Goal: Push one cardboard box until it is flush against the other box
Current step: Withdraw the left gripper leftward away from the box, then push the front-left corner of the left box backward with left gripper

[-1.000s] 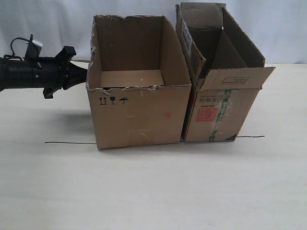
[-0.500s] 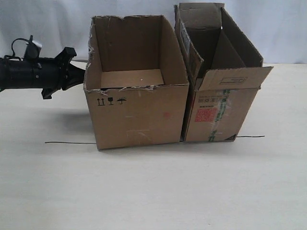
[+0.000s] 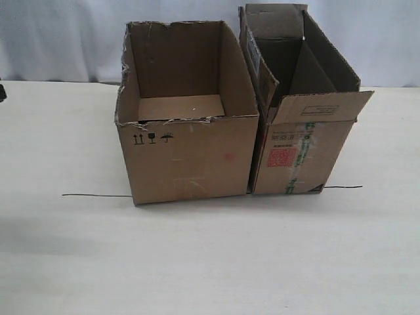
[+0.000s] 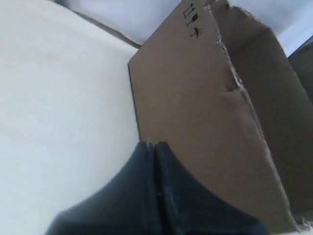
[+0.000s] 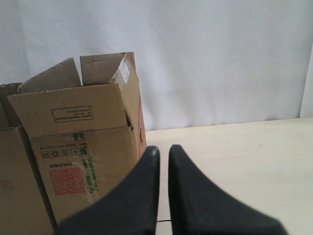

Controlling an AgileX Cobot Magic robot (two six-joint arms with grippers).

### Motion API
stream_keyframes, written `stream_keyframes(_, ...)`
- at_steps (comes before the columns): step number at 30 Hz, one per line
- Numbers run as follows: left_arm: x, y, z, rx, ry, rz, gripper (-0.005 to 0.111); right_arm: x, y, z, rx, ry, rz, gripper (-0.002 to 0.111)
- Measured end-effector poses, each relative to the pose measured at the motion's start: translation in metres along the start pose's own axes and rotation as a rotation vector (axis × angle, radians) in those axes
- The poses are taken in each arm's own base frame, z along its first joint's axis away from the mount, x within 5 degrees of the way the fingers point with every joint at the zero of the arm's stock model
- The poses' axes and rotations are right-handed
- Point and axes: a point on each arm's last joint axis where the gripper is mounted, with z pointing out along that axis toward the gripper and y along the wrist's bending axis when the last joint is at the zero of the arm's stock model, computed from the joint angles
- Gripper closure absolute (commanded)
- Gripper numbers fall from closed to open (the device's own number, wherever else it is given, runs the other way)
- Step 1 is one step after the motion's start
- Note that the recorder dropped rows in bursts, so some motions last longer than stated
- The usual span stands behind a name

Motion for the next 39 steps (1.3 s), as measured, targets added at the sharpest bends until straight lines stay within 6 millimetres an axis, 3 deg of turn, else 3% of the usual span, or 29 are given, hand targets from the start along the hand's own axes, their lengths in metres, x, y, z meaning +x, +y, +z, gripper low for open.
stream_keyframes(4, 0.037, -0.028, -0.035, -0.003, -0.145, 0.146, 0.107, 0.0, 0.0, 0.0, 0.0, 0.0, 0.0, 0.103)
stream_keyframes(7, 0.052, -0.05, -0.048, -0.011, -0.186, 0.288, 0.107, 0.0, 0.0, 0.0, 0.0, 0.0, 0.0, 0.103)
stream_keyframes(13, 0.072, -0.109, -0.073, 0.179, -0.263, 0.568, 0.107, 0.0, 0.0, 0.0, 0.0, 0.0, 0.0, 0.103)
stream_keyframes(16, 0.074, -0.12, -0.094, 0.158, -0.357, 0.62, 0.107, 0.0, 0.0, 0.0, 0.0, 0.0, 0.0, 0.103)
stream_keyframes(20, 0.085, -0.114, -0.111, 0.093, -0.432, 0.621, 0.107, 0.0, 0.0, 0.0, 0.0, 0.0, 0.0, 0.103)
stream_keyframes(24, 0.105, -0.104, -0.113, 0.095, -0.422, 0.58, 0.107, 0.0, 0.0, 0.0, 0.0, 0.0, 0.0, 0.103)
stream_keyframes(29, 0.123, -0.096, -0.102, 0.15, -0.332, 0.52, 0.107, 0.0, 0.0, 0.0, 0.0, 0.0, 0.0, 0.103)
stream_keyframes(33, 0.121, -0.093, -0.085, 0.152, -0.221, 0.467, 0.107, 0.0, 0.0, 0.0, 0.0, 0.0, 0.0, 0.103)
stream_keyframes(39, 0.098, -0.099, -0.046, 0.164, 0.113, 0.485, 0.107, 0.0, 0.0, 0.0, 0.0, 0.0, 0.0, 0.103)
